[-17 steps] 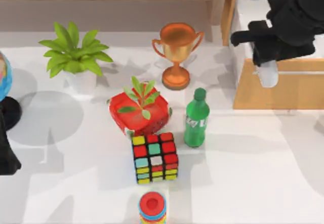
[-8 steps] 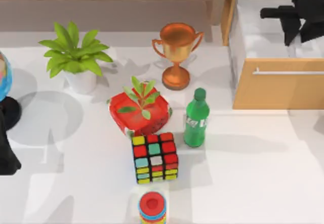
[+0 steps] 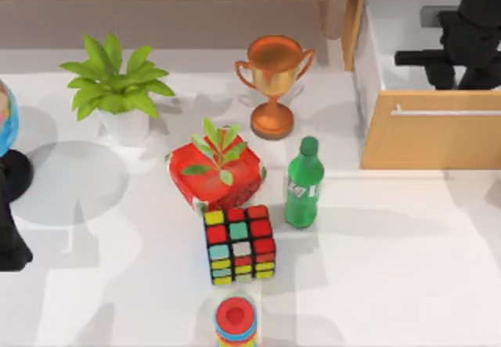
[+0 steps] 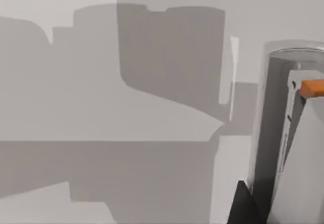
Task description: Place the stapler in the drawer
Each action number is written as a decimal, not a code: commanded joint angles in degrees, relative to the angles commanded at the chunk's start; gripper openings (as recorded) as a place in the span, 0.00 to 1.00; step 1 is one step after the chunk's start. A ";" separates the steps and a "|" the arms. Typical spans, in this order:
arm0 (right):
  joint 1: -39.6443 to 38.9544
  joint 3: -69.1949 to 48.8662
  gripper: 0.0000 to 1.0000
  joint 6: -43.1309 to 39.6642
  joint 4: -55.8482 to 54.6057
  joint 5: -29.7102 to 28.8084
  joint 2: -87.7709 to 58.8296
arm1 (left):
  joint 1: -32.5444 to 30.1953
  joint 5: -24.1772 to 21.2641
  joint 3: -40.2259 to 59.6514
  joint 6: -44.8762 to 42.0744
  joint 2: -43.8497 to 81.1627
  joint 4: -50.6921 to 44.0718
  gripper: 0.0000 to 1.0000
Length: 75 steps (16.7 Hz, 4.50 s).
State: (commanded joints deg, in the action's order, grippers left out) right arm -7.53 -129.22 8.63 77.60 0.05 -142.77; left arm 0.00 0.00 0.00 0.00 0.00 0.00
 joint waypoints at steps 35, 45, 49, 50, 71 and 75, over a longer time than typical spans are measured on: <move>0.02 2.73 1.00 -0.19 -2.56 0.02 0.45 | 0.00 0.00 0.00 0.00 0.00 0.00 1.00; -3.37 26.82 1.00 -16.28 -30.07 1.99 24.33 | 0.00 0.00 0.00 0.00 0.00 0.00 1.00; -9.13 42.58 1.00 -27.40 -50.70 3.12 33.72 | 0.00 0.00 0.00 0.00 0.00 0.00 1.00; -10.50 46.80 1.00 -30.39 -56.30 3.21 35.65 | 0.00 0.00 0.00 0.00 0.00 0.00 1.00; -16.62 114.39 1.00 -89.45 -165.91 -16.58 35.40 | 0.00 0.00 0.00 0.00 0.00 0.00 1.00; -13.38 116.57 1.00 -95.87 -175.53 -20.61 30.88 | 0.00 0.00 0.00 0.00 0.00 0.00 1.00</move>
State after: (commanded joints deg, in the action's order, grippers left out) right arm -20.91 -12.65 -87.24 -97.93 -20.56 -111.89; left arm 0.00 0.00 0.00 0.00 0.00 0.00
